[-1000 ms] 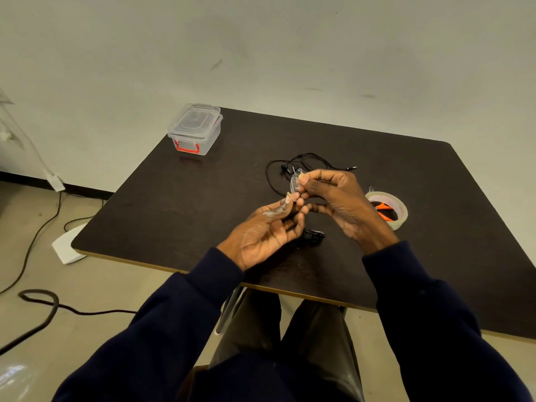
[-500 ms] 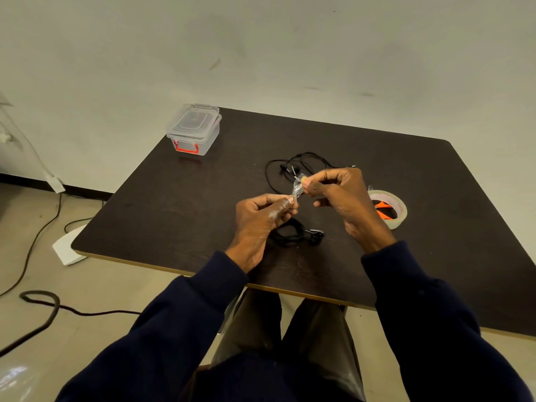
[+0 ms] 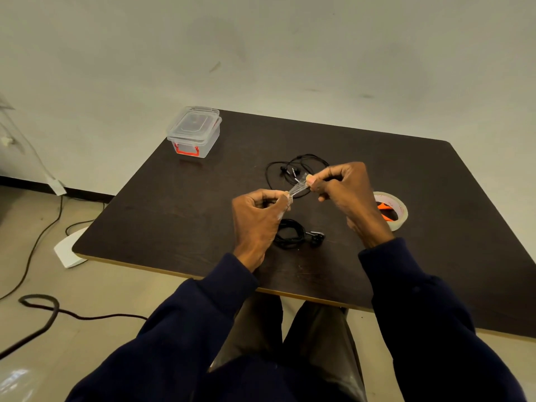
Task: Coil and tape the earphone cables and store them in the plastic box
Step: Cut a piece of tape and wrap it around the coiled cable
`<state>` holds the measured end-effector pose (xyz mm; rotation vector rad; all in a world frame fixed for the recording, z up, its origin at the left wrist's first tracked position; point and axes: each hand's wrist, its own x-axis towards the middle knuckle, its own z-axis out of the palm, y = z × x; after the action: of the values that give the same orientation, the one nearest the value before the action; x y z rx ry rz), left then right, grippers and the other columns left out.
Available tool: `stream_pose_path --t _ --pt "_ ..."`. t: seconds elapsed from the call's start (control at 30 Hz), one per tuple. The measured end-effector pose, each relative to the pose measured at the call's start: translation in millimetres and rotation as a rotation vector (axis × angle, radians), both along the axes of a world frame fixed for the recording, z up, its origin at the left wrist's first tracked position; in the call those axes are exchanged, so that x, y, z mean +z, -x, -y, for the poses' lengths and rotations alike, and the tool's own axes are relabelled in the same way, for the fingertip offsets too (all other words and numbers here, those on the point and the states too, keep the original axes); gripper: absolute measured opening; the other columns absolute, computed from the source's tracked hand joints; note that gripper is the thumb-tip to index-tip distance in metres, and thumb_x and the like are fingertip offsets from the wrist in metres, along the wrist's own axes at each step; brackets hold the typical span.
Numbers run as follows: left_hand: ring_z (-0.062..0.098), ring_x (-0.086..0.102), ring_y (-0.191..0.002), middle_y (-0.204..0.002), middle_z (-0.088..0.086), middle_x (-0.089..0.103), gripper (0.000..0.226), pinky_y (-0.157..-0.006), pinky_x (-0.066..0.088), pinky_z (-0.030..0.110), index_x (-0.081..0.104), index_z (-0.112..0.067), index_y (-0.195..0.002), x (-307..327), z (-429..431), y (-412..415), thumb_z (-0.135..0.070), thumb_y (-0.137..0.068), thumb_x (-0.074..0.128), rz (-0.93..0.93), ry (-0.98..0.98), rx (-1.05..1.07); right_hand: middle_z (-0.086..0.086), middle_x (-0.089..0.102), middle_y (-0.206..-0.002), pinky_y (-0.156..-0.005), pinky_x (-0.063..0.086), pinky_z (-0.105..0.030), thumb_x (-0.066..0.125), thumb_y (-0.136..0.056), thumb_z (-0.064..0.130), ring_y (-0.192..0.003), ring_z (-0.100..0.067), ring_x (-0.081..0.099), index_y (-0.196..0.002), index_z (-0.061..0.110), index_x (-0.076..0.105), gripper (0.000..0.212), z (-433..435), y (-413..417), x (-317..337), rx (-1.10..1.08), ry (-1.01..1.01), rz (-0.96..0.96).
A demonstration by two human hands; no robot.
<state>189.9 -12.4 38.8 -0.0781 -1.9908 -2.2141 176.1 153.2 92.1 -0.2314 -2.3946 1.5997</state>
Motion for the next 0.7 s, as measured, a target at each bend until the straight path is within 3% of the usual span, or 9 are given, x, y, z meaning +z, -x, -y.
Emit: stream_pose_path --t 0.13,0.27,0.37,0.47,0.7 --pt "0.023 0.077 -0.085 -0.09 0.009 0.079 0.01 -0.076 0.061 0.027 0.077 -0.002 -0.101 4.9 9.3 2.8 -0.006 -0.093 0.071 0.046 -0.013 -0.149 -0.01 0.077 -0.082 -0.067 0.061 -0.032 0.079 -0.089 0.015 -0.073 -0.019 0.071 -0.083 0.009 0.08 0.009 -2.3 -2.8 -1.5 0.068 0.037 -0.022" --pt "0.031 0.074 -0.104 -0.108 0.018 0.077 0.016 -0.092 0.06 0.037 0.073 0.001 -0.106 9.0 16.1 0.5 -0.007 -0.099 0.062 0.233 -0.287 -0.327 -0.02 0.077 -0.09 -0.076 0.061 -0.037 0.081 -0.087 0.017 -0.083 -0.025 0.072 -0.091 0.003 0.077 0.015 -6.3 -8.0 -4.8 0.186 0.233 0.044" --pt "0.031 0.073 -0.105 -0.113 0.022 0.075 0.02 -0.09 0.061 0.034 0.072 0.004 -0.11 12.0 11.6 -1.7 -0.009 -0.097 0.064 0.352 -0.458 -0.365 -0.022 0.077 -0.09 -0.08 0.059 -0.04 0.085 -0.078 0.021 -0.086 -0.031 0.073 -0.092 0.003 0.077 0.025 -5.3 -9.8 -7.5 0.19 0.337 0.048" --pt "0.027 0.075 -0.095 -0.108 0.022 0.076 0.019 -0.084 0.062 0.031 0.071 0.005 -0.11 12.3 7.1 -3.6 0.001 -0.093 0.064 0.402 -0.518 -0.339 -0.022 0.077 -0.089 -0.078 0.059 -0.036 0.083 -0.081 0.017 -0.085 -0.029 0.074 -0.094 -0.001 0.075 0.023 -5.2 -10.3 -7.9 0.187 0.379 0.041" --pt "0.024 0.075 -0.087 -0.098 0.02 0.077 0.015 -0.076 0.062 0.027 0.073 0.006 -0.105 10.6 7.3 1.0 0.005 -0.09 0.068 0.449 -0.474 -0.298 -0.022 0.077 -0.087 -0.071 0.059 -0.028 0.079 -0.086 0.012 -0.079 -0.025 0.073 -0.093 -0.006 0.076 0.019 -10.2 -9.1 -4.5 0.203 0.35 0.049"
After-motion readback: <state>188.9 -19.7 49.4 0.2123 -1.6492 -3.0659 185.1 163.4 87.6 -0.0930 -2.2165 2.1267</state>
